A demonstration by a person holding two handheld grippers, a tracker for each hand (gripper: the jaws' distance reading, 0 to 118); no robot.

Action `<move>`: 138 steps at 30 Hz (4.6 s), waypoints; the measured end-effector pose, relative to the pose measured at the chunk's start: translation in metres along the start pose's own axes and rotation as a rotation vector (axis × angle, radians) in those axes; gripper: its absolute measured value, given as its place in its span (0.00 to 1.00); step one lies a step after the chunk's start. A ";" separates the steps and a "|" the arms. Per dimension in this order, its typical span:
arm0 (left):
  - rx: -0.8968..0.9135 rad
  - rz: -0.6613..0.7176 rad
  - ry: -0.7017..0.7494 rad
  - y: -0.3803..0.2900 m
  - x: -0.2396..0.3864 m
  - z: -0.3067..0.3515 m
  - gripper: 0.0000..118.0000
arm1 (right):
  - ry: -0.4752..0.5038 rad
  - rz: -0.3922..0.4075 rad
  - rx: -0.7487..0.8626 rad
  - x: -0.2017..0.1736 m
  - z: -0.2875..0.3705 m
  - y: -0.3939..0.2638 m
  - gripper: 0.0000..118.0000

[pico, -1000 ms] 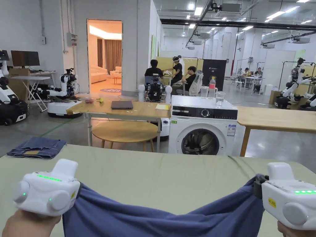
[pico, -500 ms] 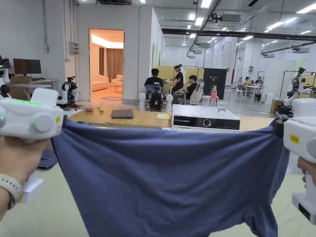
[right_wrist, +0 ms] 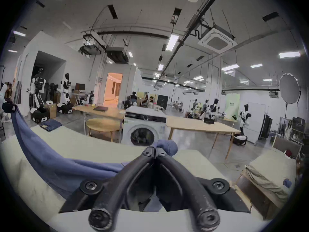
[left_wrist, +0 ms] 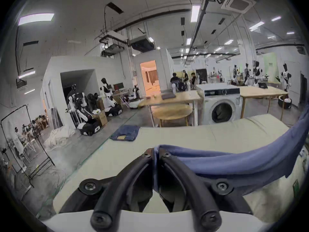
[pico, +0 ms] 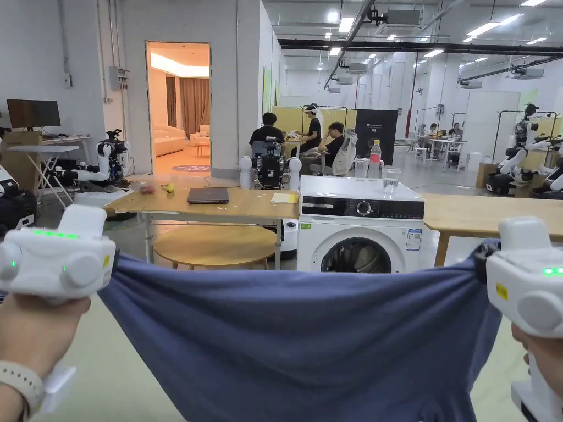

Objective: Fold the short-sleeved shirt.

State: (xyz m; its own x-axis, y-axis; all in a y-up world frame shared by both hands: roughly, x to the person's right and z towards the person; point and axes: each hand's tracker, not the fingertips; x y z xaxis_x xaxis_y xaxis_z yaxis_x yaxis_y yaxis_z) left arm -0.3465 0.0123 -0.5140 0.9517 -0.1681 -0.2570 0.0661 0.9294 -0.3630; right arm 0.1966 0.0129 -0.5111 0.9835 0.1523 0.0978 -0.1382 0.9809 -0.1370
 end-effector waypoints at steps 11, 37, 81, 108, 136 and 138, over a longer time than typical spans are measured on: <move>-0.131 -0.106 -0.119 -0.158 -0.017 0.061 0.00 | 0.087 -0.057 -0.207 0.026 0.091 -0.151 0.00; -0.097 -0.032 -0.304 -0.247 0.040 0.225 0.00 | 0.221 -0.063 -0.202 -0.091 0.257 -0.189 0.00; -0.399 0.090 -0.350 -0.302 -0.039 0.109 0.00 | 0.393 0.150 -0.655 -0.107 -0.133 -0.258 0.98; -0.109 0.102 -0.195 -0.151 -0.017 0.082 0.00 | 0.286 0.001 -0.106 -0.054 0.060 -0.029 0.00; 0.312 -0.122 0.046 0.189 0.009 0.089 0.00 | 0.034 -0.012 0.250 0.013 0.044 0.236 0.00; 0.288 -0.140 0.046 0.173 0.012 0.079 0.00 | 0.039 -0.014 0.227 0.012 0.037 0.222 0.00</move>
State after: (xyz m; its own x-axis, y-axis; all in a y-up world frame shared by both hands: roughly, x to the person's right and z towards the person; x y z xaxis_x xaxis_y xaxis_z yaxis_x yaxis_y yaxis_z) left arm -0.2999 0.1964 -0.5094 0.9131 -0.3094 -0.2655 0.2837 0.9499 -0.1311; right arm 0.1734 0.2370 -0.5040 0.9886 0.1383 0.0598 -0.1433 0.9856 0.0895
